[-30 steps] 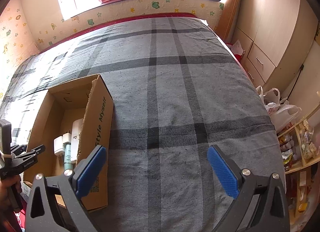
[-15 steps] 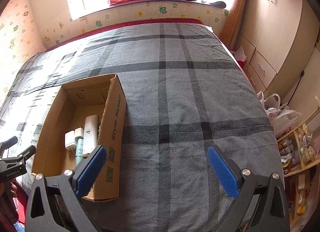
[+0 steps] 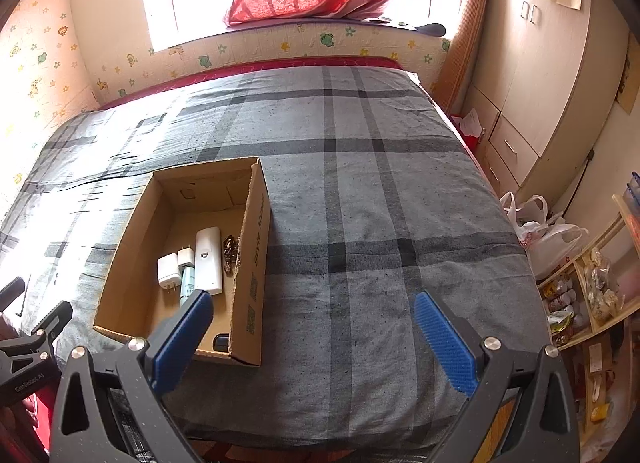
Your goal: Organize rigid objects
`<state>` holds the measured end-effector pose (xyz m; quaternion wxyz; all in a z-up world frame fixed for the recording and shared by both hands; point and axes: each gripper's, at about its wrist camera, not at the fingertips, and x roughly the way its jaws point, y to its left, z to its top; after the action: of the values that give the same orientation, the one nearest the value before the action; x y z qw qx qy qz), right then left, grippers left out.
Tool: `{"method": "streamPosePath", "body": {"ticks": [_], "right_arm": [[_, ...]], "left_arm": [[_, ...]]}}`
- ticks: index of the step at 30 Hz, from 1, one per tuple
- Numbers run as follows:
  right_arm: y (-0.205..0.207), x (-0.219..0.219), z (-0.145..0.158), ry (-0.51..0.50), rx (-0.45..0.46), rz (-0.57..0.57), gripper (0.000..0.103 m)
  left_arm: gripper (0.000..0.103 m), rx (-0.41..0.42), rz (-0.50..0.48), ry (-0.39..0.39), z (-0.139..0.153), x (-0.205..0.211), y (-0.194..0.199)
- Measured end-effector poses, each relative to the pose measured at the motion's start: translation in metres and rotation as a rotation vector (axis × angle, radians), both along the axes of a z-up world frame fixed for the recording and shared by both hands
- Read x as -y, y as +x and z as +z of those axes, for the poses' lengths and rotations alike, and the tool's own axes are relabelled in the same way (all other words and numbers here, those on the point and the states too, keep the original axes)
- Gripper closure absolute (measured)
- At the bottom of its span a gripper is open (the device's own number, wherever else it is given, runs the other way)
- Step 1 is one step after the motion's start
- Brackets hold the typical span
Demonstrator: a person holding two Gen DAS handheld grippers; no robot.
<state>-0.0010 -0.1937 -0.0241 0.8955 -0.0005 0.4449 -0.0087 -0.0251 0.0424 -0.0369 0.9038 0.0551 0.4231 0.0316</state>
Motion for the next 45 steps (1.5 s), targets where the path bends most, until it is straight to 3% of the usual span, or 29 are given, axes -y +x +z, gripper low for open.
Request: {"method": "streamPosePath", "body": {"ticks": [9,17,45], "right_arm": [[-0.029,-0.016,0.011,-0.024,0.048,0.031,0.000],[-0.038,-0.022,0.002,-0.044,0.045,0.037,0.000],[-0.040,-0.020,0.000,-0.038,0.044,0.035,0.000]], "left_arm": [[0.000,0.018,-0.024,-0.017,0.001,0.017,-0.024],[0.000,0.010,-0.053,0.002,-0.008,0.031,-0.034],[0.000,0.013,-0.067,0.024,-0.010,0.038,-0.034]]}}
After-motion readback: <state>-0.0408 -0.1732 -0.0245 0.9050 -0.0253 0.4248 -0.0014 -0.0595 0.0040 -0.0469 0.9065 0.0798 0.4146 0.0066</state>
